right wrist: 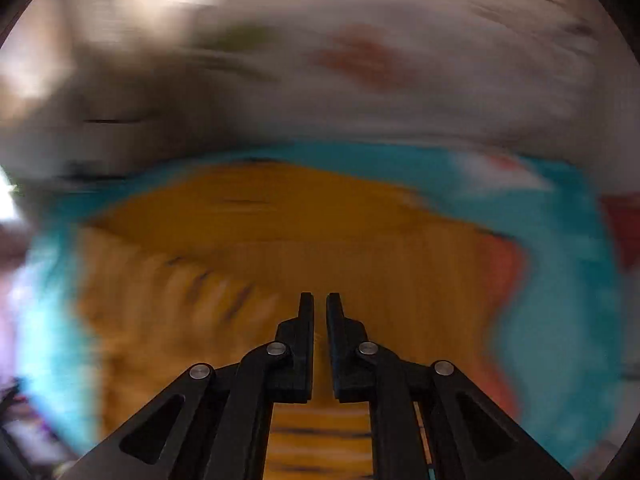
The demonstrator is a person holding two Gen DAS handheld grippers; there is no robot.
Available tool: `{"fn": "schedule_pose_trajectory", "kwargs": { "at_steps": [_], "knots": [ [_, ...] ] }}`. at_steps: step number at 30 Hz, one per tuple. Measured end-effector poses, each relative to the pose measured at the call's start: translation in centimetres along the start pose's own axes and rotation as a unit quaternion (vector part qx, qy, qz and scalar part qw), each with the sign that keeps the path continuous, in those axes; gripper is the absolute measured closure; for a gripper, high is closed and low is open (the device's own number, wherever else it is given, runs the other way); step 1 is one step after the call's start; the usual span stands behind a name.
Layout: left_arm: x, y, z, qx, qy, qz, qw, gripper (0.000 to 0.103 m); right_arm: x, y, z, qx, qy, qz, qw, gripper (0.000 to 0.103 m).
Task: Fold small clothes
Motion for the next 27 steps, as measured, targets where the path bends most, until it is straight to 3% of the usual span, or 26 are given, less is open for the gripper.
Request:
{"fn": "schedule_pose_trajectory", "kwargs": {
  "at_steps": [2,5,8,11,14,16,17,22,27],
  "knots": [
    [-1.0,-0.4,-2.0,-0.017,0.0,0.01,0.9998,0.044,0.1,-0.4,-1.9,-0.028,0.036,-0.001,0.999,0.093],
    [-2.4,-0.9,-4.1,-0.026,-0.007,0.024,0.9993,0.044,0.5,-1.6,-1.2,-0.026,0.101,0.003,0.995,0.064],
    [-3.7,-1.6,-6.3,-0.037,-0.016,0.039,0.9984,0.044,-0.4,-3.1,1.8,-0.012,0.147,0.022,0.989,0.062],
    [-4.5,-2.1,-8.5,-0.06,-0.022,0.043,0.997,0.044,-2.2,-4.2,4.9,0.003,0.16,0.034,0.986,0.062],
    [-5.0,-2.2,-9.8,-0.071,-0.024,0.041,0.9964,0.044,-4.5,-5.0,7.6,0.037,0.145,0.055,0.987,0.065],
    [-5.1,-2.4,-10.1,-0.071,-0.024,0.041,0.9964,0.044,-4.5,-5.2,8.3,0.057,0.131,0.041,0.989,0.092],
    [-5.2,-2.5,-10.1,-0.07,-0.024,0.04,0.9965,0.044,-4.3,-5.1,8.4,0.064,0.138,0.042,0.988,0.095],
    [-4.9,-2.9,-9.3,-0.057,-0.015,0.038,0.9976,0.044,-3.6,-3.4,5.0,0.029,0.112,0.009,0.993,0.096],
    [-5.0,-3.6,-7.9,-0.044,-0.007,0.046,0.9979,0.044,-5.2,-2.4,1.4,0.007,0.029,0.011,0.999,0.091]
  ]
}}
Point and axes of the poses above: each gripper's, at about its wrist camera, not at the fingertips, and x roughly against the way its jaws point, z to its left, y to its top, the point moved 6 cm from there along -x, roughly the way its jaws point, and after that the axes turned 13 degrees about -y, right-handed, at the moved point
